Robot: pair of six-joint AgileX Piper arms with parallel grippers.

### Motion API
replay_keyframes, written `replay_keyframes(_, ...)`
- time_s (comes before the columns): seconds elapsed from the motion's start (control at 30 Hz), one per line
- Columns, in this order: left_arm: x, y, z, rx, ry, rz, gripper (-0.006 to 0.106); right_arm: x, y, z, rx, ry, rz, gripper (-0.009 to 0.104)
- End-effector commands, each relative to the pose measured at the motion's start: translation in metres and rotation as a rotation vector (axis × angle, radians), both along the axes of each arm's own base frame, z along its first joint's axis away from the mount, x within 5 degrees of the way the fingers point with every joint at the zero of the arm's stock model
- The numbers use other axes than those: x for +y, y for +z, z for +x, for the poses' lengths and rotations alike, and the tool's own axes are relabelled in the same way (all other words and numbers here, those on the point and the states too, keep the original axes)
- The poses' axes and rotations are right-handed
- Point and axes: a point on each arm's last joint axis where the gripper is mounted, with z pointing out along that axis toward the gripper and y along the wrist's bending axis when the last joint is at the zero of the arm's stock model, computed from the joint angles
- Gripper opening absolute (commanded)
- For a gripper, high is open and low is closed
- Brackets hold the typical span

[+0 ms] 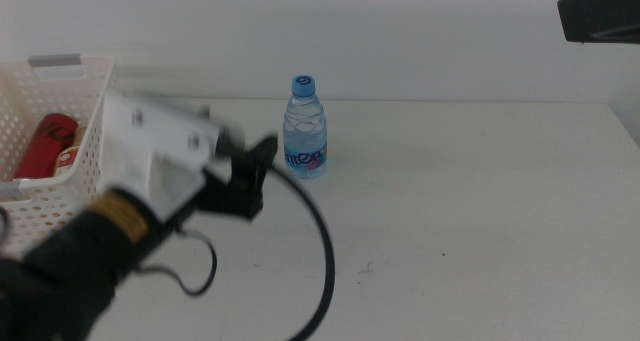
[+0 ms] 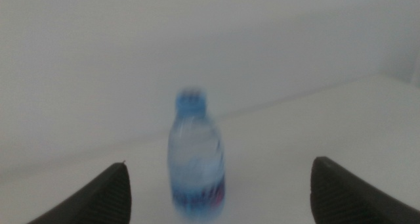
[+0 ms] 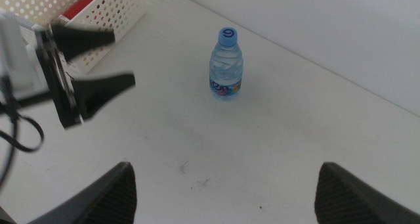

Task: Use arms to grab the bottles and put them into the dustbin to the left of the table.

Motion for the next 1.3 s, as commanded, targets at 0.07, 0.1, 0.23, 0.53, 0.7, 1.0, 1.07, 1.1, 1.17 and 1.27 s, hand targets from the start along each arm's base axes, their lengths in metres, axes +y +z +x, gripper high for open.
replay_keyframes(0.07,0.006,-0.037,0.0,0.008,0.066,-0.063,0.094,-0.001,0.002,-0.002,-0.009,0.002,0.009,0.093)
replay_keyframes(0.1,0.004,-0.046,0.003,0.036,0.07,-0.046,0.094,-0.001,0.002,-0.002,-0.009,0.002,0.009,0.093)
replay_keyframes(0.23,-0.006,-0.067,0.018,0.018,0.054,-0.024,0.094,-0.001,0.002,-0.002,-0.009,0.002,0.009,0.093)
replay_keyframes(0.53,-0.033,-0.126,0.09,0.046,-0.004,-0.06,0.094,-0.001,0.002,-0.002,-0.009,0.002,0.009,0.093)
replay_keyframes(0.7,-0.043,-0.139,0.123,0.043,0.038,-0.071,0.094,-0.001,0.002,-0.002,-0.009,0.002,0.009,0.093)
replay_keyframes(1.0,-0.058,-0.159,0.165,0.05,0.077,-0.086,0.094,-0.001,0.002,-0.002,-0.009,0.002,0.009,0.093)
replay_keyframes(1.07,-0.063,-0.161,0.173,0.05,0.072,-0.085,0.094,-0.001,0.002,-0.002,-0.009,0.002,0.009,0.093)
replay_keyframes(1.1,-0.064,-0.162,0.177,0.04,0.071,-0.081,0.094,-0.001,0.002,-0.002,-0.009,0.002,0.009,0.093)
replay_keyframes(1.17,-0.067,-0.163,0.182,0.029,0.071,-0.072,0.094,-0.001,0.002,-0.002,-0.009,0.002,0.009,0.093)
replay_keyframes(1.27,-0.071,-0.164,0.192,0.003,0.068,-0.05,0.094,-0.001,0.002,-0.002,-0.009,0.002,0.009,0.093)
